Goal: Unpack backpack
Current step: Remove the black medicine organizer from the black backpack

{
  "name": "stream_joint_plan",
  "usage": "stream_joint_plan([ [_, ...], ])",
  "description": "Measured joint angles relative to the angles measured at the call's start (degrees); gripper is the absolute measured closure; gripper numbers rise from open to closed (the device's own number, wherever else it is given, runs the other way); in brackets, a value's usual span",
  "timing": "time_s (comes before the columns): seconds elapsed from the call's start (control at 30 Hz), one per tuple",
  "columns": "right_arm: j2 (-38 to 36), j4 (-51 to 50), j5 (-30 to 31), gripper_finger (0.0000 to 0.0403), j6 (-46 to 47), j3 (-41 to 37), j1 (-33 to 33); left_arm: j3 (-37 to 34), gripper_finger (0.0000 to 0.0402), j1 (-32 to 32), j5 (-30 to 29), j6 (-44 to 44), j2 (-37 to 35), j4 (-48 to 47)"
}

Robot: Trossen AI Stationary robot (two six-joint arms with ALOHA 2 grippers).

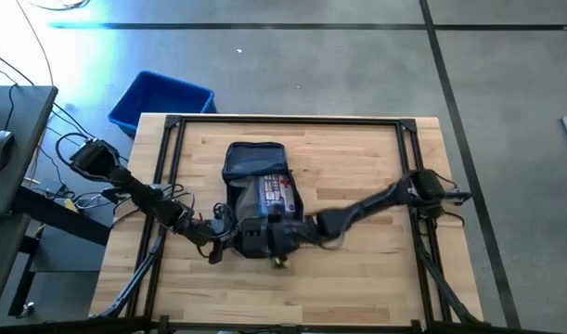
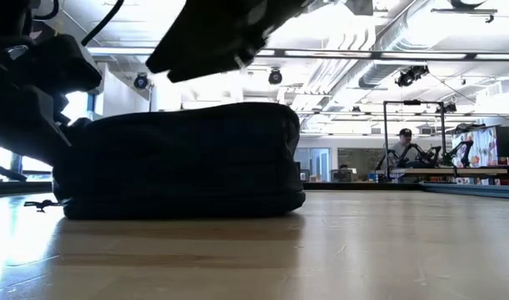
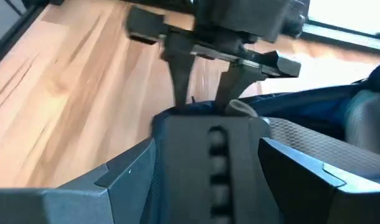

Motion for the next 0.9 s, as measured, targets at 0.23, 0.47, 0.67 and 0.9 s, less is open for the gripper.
stream_joint_plan([
  [0.23, 2.7, -4.5, -17.4, 0.0130, -2.9, 6.5, -10.5, 0.5, 0.0241, 0.0, -1.9, -0.4, -0.3, -5.4],
  [0.47, 8.1, -5.7, -23.1, 0.0131, -5.4, 8.7, -14.7, 0.5, 0.0241, 1.5, -10.7, -1.0, -4.2, -17.2],
  [0.67, 8.3, -8.3, -18.4, 0.0131, -4.8, 9.0, -16.1, 1.5, 0.0241, 3.6, -19.2, -3.4, -13.0, -34.3],
  [0.9, 7.9, -12.0, -22.2, 0.0131, 4.4, 9.0, -19.7, 6.5, 0.0241, 2.7, -22.8, -9.3, -21.8, -52.2],
])
